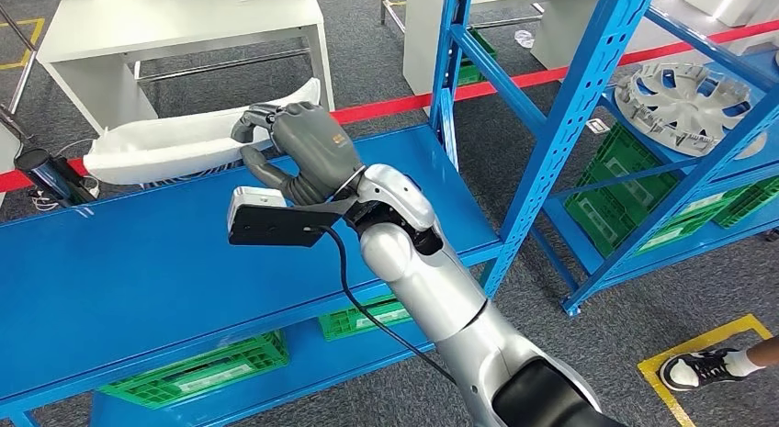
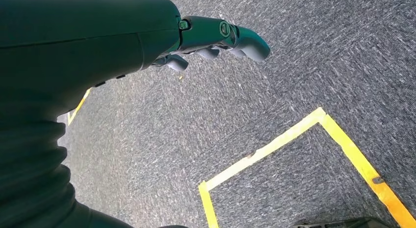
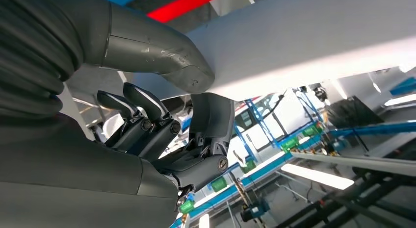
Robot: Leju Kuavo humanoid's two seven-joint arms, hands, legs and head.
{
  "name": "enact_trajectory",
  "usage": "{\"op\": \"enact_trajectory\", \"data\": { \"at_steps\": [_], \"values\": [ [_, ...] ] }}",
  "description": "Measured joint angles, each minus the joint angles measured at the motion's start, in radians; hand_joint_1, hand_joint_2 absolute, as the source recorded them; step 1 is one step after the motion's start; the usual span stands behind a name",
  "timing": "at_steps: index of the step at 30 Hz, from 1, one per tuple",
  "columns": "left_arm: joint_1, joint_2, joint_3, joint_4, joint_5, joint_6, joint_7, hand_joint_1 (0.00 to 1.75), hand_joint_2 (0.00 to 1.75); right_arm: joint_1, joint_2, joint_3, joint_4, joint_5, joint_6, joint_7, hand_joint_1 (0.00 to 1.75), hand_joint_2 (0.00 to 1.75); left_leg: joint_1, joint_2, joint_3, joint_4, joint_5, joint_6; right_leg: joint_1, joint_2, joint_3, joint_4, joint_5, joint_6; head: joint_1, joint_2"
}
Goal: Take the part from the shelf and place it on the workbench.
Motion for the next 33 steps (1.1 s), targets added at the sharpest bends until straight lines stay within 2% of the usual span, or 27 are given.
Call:
{"op": "enact_trajectory", "data": {
  "at_steps": [7, 11, 16, 23, 33],
  "values": [
    [0.002, 0.000, 0.000, 0.000, -0.002, 0.000, -0.005, 0.00, 1.75, 0.057, -0.016, -0.081, -0.146, -0.303, 0.042, -0.138, 1.75, 1.75, 0.000, 0.000, 0.000, 0.000, 0.000, 0.000, 0.000, 0.000, 0.000, 0.000, 0.000, 0.000, 0.000, 0.000],
    [0.003, 0.001, 0.000, 0.000, -0.002, 0.000, -0.012, 0.00, 1.75, 0.093, -0.029, -0.146, -0.239, -0.448, 0.090, -0.180, 1.75, 1.75, 0.000, 0.000, 0.000, 0.000, 0.000, 0.000, 0.000, 0.000, 0.000, 0.000, 0.000, 0.000, 0.000, 0.000],
    [0.002, 0.003, 0.000, -0.002, -0.003, 0.000, -0.012, 0.00, 1.75, 0.132, -0.042, -0.198, -0.305, -0.511, 0.131, -0.197, 1.75, 1.75, 0.000, 0.000, 0.000, 0.000, -0.001, -0.001, 0.000, 0.000, 0.000, 0.000, 0.000, 0.000, 0.000, 0.000],
    [0.002, 0.003, 0.000, -0.003, -0.006, 0.000, -0.010, 0.00, 1.75, 0.170, -0.047, -0.238, -0.340, -0.699, 0.306, -0.246, 1.75, 1.75, 0.000, 0.000, 0.001, 0.000, -0.001, -0.001, 0.000, 0.000, 0.000, 0.000, 0.000, 0.000, 0.000, 0.000],
    [0.000, 0.003, 0.000, -0.003, -0.006, 0.000, -0.009, 0.00, 1.75, 0.198, -0.059, -0.291, -0.353, -0.768, 0.382, -0.258, 1.75, 1.75, 0.000, 0.000, 0.001, -0.001, -0.001, -0.001, 0.000, 0.000, 0.000, 0.000, 0.000, 0.000, 0.000, 0.000]
  ]
}}
